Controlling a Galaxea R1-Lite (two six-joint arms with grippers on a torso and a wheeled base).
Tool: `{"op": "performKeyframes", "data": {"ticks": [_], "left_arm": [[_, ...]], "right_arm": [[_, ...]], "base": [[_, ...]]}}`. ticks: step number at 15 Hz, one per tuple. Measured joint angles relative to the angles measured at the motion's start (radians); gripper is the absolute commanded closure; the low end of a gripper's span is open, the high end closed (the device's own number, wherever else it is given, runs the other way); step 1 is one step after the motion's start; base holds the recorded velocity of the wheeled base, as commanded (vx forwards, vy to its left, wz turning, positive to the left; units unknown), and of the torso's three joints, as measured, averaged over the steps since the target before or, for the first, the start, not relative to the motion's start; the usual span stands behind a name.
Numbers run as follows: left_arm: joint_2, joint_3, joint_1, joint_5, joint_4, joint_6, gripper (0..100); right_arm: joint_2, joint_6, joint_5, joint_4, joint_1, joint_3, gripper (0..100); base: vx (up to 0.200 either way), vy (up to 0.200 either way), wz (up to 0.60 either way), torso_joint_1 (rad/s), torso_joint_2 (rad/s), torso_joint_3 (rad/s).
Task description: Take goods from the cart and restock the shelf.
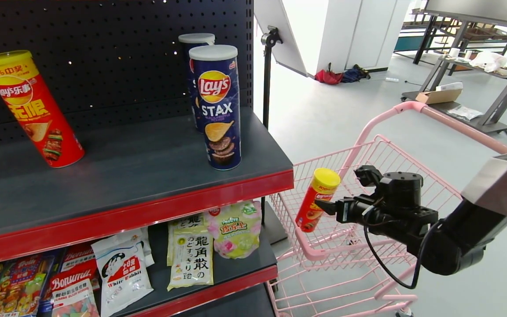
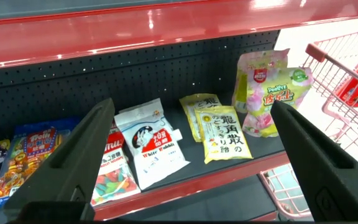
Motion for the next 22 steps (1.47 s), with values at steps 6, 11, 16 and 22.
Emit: {"op": "performKeyframes", "data": {"ticks": [6,11,16,22], "left_arm": [[0.0,0.0,0.0,0.0,0.0,0.0,0],[0.0,0.0,0.0,0.0,0.0,0.0,0],[0.0,0.0,0.0,0.0,0.0,0.0,0],[0.0,0.0,0.0,0.0,0.0,0.0,0]], "right_arm": [[0.116,0.01,-0.048,0.0,-0.012,-0.152,0],[0.176,0.019,-0.049,0.004,-0.003,-0.249,0],[0.22,0.02,-0.055,0.007,0.014,-0.311,100],[0.245,0.034,-0.067,0.005,0.033,-0.337,100]], "base": [[0.0,0.0,0.0,0.0,0.0,0.0],[0.0,0.0,0.0,0.0,0.0,0.0],[0.0,0.0,0.0,0.0,0.0,0.0],[0.0,0.0,0.0,0.0,0.0,0.0]]}}
